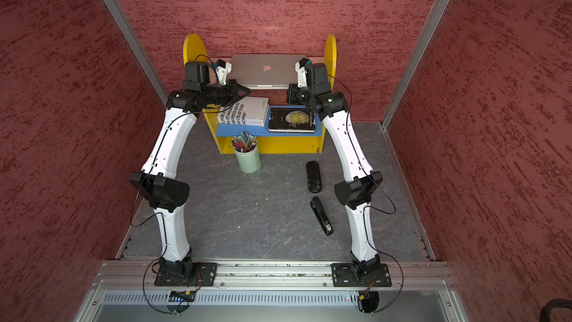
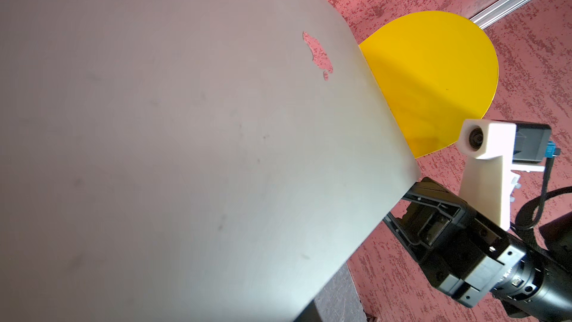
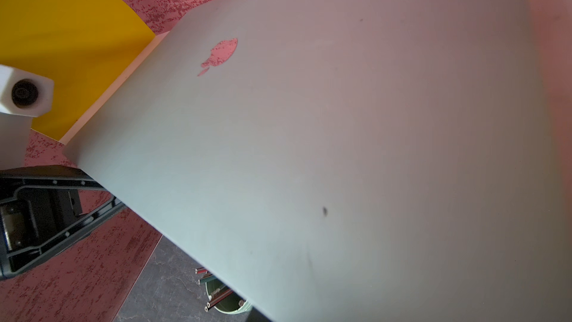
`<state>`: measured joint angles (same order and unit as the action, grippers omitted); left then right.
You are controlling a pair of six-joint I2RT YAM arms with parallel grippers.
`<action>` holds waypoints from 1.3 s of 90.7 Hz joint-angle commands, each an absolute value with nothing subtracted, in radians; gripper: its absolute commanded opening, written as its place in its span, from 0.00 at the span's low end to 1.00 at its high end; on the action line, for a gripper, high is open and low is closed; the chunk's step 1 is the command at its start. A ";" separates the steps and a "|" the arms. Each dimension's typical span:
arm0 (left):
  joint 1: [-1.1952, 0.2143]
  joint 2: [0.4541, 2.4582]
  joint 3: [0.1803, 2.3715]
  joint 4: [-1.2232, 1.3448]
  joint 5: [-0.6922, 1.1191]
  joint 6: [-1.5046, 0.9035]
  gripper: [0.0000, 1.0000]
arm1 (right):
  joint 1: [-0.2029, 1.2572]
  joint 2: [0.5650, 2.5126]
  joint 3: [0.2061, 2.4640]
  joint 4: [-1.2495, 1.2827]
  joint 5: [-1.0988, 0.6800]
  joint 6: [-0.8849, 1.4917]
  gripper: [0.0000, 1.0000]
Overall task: Close the laptop lid and set it aside
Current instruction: Place the laptop on the shelf.
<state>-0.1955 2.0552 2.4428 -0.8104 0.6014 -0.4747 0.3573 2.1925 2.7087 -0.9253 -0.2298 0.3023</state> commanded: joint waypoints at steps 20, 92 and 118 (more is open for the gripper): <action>-0.186 2.061 2.474 -0.774 0.598 -0.479 0.00 | 0.309 2.214 2.745 -0.837 -0.259 0.325 0.00; -0.194 2.054 2.467 -0.778 0.611 -0.479 0.00 | 0.222 2.172 2.713 -0.813 -0.619 0.433 0.00; -0.193 2.053 2.468 -0.778 0.612 -0.479 0.00 | 0.197 2.179 2.710 -0.745 -0.740 0.508 0.00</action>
